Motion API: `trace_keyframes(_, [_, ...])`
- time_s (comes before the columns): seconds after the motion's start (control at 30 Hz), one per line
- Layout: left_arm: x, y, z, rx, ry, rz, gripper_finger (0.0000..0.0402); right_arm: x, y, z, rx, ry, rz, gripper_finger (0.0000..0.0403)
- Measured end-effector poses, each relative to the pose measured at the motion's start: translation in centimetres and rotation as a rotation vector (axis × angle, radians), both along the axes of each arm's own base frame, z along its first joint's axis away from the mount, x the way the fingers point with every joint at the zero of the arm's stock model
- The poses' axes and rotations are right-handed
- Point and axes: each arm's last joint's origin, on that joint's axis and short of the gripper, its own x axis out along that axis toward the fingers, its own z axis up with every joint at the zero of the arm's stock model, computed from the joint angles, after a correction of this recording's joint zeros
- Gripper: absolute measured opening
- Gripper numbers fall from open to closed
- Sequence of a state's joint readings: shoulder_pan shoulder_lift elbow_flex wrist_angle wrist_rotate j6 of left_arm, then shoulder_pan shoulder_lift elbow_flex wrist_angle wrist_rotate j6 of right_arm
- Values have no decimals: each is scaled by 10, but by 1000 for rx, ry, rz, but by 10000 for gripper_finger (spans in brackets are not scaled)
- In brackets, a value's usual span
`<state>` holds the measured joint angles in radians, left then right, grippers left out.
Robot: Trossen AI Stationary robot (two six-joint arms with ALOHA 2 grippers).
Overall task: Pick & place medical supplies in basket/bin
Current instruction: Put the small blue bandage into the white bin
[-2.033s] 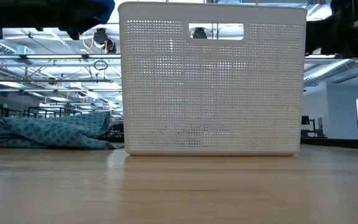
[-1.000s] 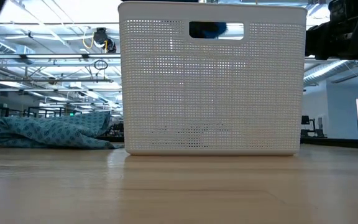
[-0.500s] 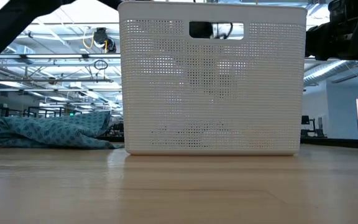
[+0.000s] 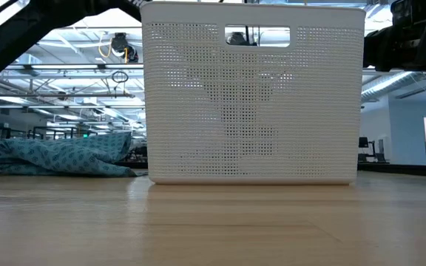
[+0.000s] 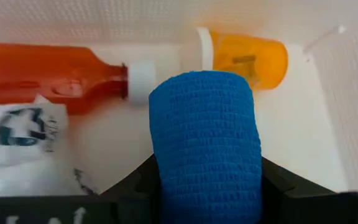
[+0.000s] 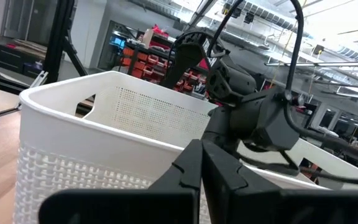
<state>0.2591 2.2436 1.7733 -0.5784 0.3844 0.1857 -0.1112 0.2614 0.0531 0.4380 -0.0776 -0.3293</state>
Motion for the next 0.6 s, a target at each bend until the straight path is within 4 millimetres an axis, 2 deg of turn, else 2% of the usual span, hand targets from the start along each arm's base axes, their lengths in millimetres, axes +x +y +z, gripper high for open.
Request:
trace_keyframes(0.27, [-2,-1,4,25,6,9,160,0,0,0,2,-2,1,0])
trace_keyframes(0.37, [-2,-1,4,30,2,2,198,0,0,0,2,-2,1,0])
trace_keyframes(0.6, [-2,-1,3,18,11,18,320,0,0,0,2,-2,1,0])
